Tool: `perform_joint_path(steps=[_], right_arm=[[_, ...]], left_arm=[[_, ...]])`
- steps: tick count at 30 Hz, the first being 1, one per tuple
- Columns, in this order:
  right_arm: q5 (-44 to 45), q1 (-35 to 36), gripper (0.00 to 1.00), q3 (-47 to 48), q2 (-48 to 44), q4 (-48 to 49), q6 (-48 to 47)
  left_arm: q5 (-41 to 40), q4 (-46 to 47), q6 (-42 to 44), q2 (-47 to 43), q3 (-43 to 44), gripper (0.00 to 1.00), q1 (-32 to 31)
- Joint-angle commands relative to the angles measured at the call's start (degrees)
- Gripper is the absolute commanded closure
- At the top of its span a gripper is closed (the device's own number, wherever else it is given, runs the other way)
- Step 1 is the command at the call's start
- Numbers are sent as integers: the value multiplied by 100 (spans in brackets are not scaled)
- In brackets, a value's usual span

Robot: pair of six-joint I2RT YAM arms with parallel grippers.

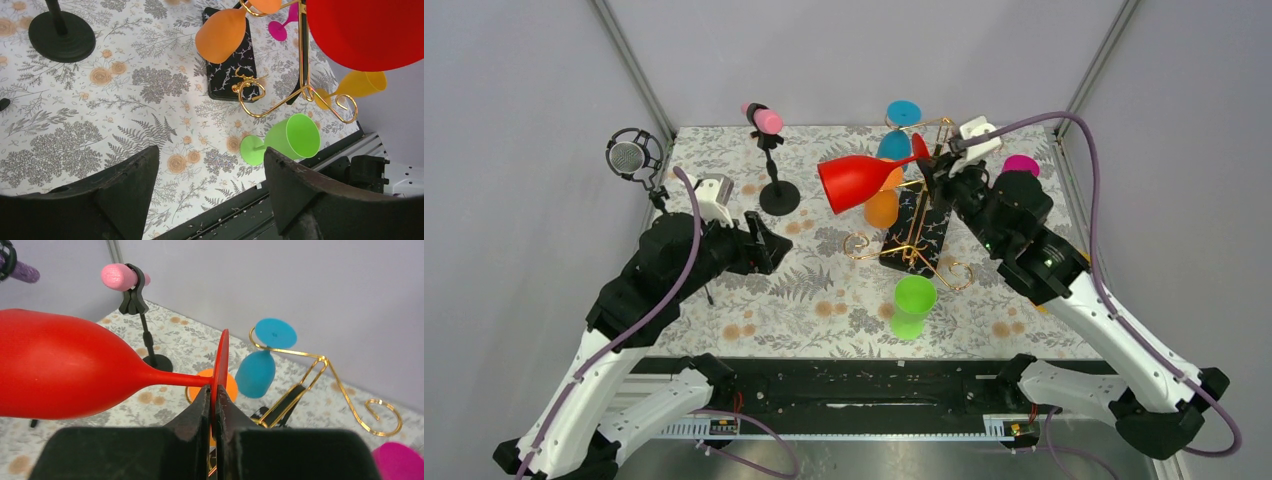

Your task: Place the wine glass upside down on the wine glass rack

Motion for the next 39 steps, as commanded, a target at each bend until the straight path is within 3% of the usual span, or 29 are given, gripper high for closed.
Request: perform_joint_path(steps=[1,7,9,13,25,32,39], right_arm=[[8,290,100,336,341,761,-1272],[612,877,100,410,1001,1644,-3166],[782,1028,100,467,1189,1826,-3710],[945,1302,100,415,1488,2336,-4709],[689,1377,100,55,1997,2568,-6097],[463,1390,100,-712,1852,2965,-6912],[499,1425,100,-1333,1512,2726,-7263]], left_arm=[[-265,49,-239,-90,-95,22,34],[-361,-33,-193,-94,-132,17,37],[-321,-48,-155,-71,-137,9,40],[-320,25,-112,-134,-191,6,34],[-229,145,85,-12,-167,4,37],[-124,217,156,155,-119,4,37],[132,426,104,158,-54,4,36]])
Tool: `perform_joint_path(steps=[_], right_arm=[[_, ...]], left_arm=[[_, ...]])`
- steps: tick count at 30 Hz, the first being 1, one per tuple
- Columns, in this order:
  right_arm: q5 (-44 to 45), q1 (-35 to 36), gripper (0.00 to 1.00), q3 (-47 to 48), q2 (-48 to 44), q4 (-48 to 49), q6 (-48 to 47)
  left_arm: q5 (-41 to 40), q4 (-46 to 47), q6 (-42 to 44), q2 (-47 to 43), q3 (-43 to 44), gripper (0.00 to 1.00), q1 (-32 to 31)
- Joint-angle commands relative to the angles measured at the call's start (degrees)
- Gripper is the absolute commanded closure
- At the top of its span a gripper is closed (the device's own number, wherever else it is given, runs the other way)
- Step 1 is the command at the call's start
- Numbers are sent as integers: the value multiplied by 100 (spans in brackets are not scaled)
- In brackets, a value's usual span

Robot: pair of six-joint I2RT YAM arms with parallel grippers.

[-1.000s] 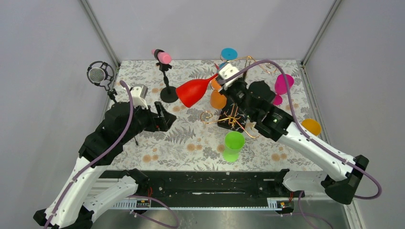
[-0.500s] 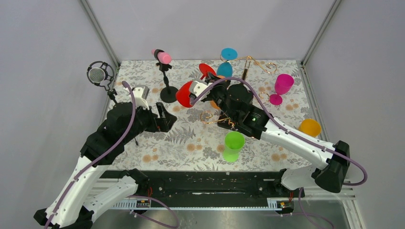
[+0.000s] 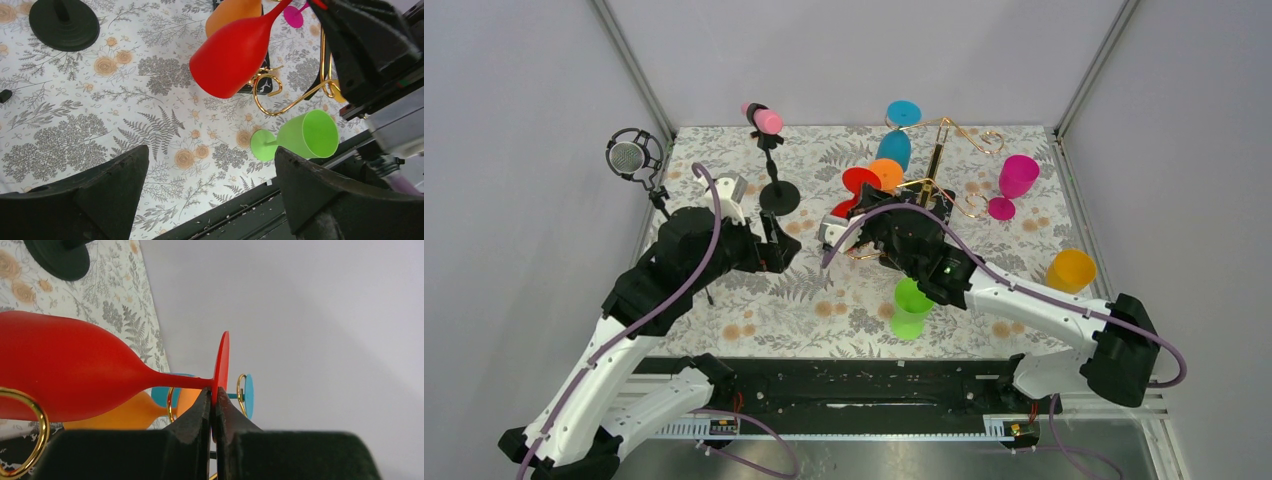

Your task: Place the wine glass upside down on the wine glass rack

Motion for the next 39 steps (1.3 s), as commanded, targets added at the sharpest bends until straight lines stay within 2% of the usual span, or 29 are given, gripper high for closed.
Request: perform_joint_path(steps=[1,7,12,18,28,39], right_arm=[[40,79,100,-225,-438,260,-500],[102,90,100,-727,-934,96,-537],[-444,90,100,-1303,-1696,-411,-647],[-921,90,100,-1697,-2144,-552,-550],[-2306,99,100,-2019,-2254,-369,-200],[-2675,101,100,-1842,-1766,53,-97]], left_arm=[[260,410,86,17,220,4,23],[348,390,156,154,309,4,26],[337,484,78,149,216,4,31],[421,579,-23,129,108,4,24],[397,579,-6,114,92,4,25],[346,578,-20,93,-7,4,25]])
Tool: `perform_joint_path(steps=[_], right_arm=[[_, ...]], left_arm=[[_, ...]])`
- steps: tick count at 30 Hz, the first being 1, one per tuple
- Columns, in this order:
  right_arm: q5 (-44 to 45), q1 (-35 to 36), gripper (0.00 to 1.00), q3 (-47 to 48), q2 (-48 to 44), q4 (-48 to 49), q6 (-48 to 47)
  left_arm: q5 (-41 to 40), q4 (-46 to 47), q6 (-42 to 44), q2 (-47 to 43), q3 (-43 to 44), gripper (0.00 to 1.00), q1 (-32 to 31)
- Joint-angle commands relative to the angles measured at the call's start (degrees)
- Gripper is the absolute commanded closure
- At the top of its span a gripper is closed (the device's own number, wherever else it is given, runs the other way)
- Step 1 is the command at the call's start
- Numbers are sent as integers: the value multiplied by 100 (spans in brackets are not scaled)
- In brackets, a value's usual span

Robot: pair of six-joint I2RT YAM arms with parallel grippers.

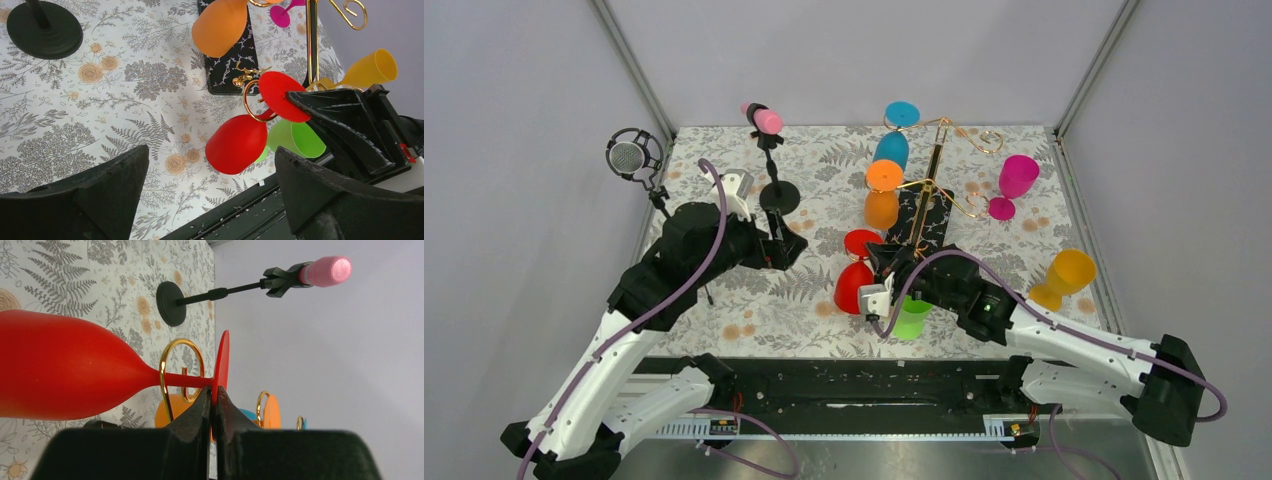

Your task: Place the wine glass upside down on the wine glass rack

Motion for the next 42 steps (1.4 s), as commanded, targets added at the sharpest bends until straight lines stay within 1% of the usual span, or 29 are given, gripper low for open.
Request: perform_joint_path(steps=[1,8,15,20,23,28,35,42], right_arm=[[-395,48,100,260,308,583,62],[-475,48,100,491,744,954,159],[50,45,100,661,988,1002,149],[660,45,99,558,845,730,-3],[822,44,98,453,669,640,-1],[900,44,97,286,418,579,86],[800,47,90,-16,172,525,312],[806,45,85,-169,105,581,393]], left_arm=[[39,304,-21,-41,-31,4,29],[-50,270,29,-92,-72,4,23],[-84,254,53,-85,-83,4,30],[-131,262,74,-80,-106,4,28],[-117,290,82,-71,-133,4,23],[-32,368,55,11,-129,4,28],[50,444,5,73,-128,4,24],[36,458,-10,72,-193,4,29]])
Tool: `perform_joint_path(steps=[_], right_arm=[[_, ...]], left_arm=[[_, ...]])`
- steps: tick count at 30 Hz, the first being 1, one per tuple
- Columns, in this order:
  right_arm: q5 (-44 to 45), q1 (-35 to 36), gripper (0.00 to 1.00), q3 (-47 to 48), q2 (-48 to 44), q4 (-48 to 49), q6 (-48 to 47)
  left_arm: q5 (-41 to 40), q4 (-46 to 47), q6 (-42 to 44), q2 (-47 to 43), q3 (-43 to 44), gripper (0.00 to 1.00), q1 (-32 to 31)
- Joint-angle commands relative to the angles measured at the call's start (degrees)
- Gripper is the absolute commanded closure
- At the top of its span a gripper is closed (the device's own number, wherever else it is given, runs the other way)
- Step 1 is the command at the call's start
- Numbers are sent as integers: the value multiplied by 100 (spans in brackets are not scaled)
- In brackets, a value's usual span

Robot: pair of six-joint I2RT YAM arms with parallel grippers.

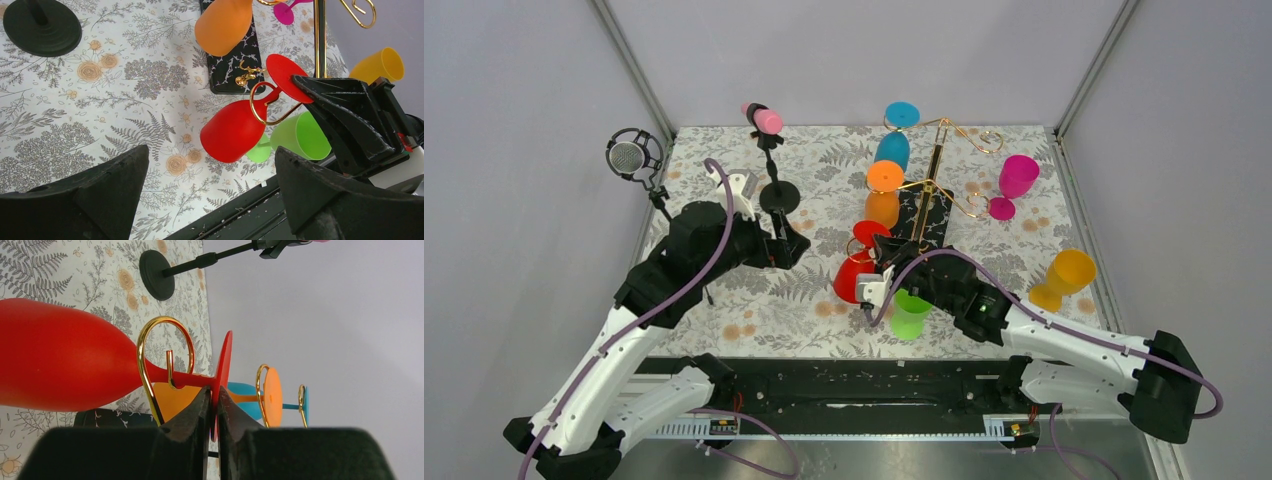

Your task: Place the wine glass upside down on the wine glass rack

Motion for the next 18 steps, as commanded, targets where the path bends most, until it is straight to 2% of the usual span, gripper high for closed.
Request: perform_joint_path(steps=[1,18], right_arm=[[24,36,84,-74,-180,175,167],[-167,36,73,-216,-335,303,351]], left_arm=[[33,329,-23,-44,-73,4,24],[54,417,-62,-19,-186,4,23]])
